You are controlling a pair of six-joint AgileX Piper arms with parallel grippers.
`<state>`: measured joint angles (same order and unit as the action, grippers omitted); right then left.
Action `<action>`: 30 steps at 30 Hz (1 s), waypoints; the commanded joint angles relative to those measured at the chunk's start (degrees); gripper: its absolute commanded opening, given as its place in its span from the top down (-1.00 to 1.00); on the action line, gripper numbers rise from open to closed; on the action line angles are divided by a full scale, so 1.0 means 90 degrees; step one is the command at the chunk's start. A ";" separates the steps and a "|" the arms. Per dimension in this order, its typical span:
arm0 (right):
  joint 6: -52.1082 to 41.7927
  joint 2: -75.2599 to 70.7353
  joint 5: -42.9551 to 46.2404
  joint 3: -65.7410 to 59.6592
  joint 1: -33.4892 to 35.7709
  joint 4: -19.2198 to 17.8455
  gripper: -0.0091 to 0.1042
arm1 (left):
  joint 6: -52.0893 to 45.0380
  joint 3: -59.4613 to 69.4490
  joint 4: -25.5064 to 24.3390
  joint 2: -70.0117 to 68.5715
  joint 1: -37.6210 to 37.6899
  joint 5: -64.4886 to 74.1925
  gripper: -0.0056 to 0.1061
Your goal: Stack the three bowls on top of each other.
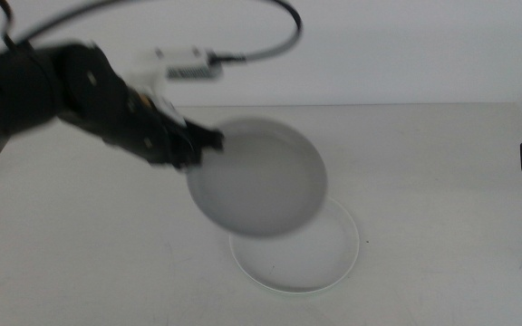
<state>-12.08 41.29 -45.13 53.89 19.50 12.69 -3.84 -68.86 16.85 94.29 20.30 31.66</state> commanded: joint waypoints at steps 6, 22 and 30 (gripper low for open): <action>-0.0076 0.0001 0.0461 0.0158 -0.0053 0.0001 -0.13 | 0.0321 0.0905 0.0163 -0.0251 0.0864 -0.1475 0.90; -0.0076 0.0001 0.0461 0.0158 -0.0053 0.0001 -0.13 | 0.0644 0.1146 0.0217 0.0395 0.0985 -0.2394 0.04; -0.0076 0.0001 0.0461 0.0158 -0.0053 0.0001 -0.13 | 0.0002 0.1146 0.0185 -0.0704 0.0838 -0.2127 -0.90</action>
<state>-12.08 41.29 -45.13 53.89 19.50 12.69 -3.19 -56.99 17.93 93.08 28.05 15.05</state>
